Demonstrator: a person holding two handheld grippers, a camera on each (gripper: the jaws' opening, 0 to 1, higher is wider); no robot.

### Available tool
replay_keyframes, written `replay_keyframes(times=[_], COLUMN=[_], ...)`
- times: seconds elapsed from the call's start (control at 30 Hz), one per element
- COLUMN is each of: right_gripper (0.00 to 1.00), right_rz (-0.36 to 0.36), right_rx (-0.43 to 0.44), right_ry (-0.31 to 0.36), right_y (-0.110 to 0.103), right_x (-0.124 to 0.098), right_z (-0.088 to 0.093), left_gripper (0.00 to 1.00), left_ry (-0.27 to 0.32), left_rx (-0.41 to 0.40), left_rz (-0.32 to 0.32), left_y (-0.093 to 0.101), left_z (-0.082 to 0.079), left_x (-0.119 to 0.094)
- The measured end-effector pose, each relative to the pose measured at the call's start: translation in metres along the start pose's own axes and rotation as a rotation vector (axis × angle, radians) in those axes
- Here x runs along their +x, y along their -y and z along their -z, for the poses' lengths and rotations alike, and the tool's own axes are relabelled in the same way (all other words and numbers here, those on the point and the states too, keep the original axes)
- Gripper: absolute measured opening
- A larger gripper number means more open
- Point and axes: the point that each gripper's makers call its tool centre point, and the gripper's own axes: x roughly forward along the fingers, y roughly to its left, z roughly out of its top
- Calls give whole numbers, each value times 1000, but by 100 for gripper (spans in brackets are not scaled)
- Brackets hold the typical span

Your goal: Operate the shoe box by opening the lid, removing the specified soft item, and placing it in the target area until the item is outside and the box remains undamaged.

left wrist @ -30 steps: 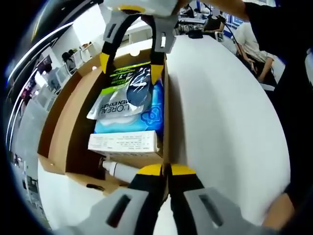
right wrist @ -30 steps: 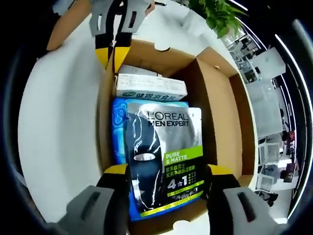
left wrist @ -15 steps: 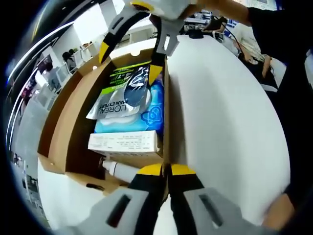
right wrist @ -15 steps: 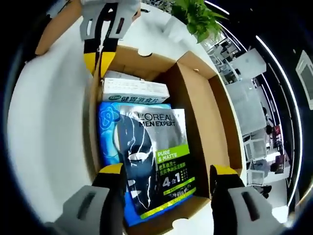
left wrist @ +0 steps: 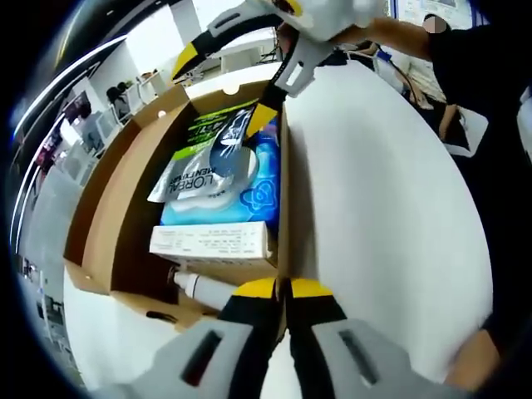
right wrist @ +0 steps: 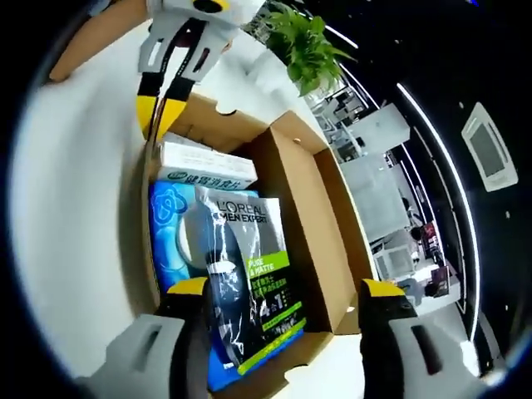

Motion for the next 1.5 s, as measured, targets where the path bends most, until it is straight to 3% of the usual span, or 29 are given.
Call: replay_keyframes(times=[0.17, 0.4, 0.57, 0.87, 1.5], right_gripper=[74, 76, 80, 77, 70], right_rz=[90, 220, 273, 380, 308], right_rx=[-19, -116, -270, -334, -326], right_ry=[30, 64, 58, 66, 34], right_y=[7, 13, 15, 33, 29], right_x=[-4, -14, -17, -26, 11], right_z=[-4, -13, -23, -29, -21], left_gripper=[3, 3, 3, 3, 3], left_ry=[2, 7, 11, 7, 5], left_rx=[-3, -1, -3, -2, 5], left_rz=[2, 5, 4, 2, 1], left_y=[0, 0, 0, -1, 4], left_z=[0, 1, 1, 1, 3], left_x=[0, 0, 0, 0, 0])
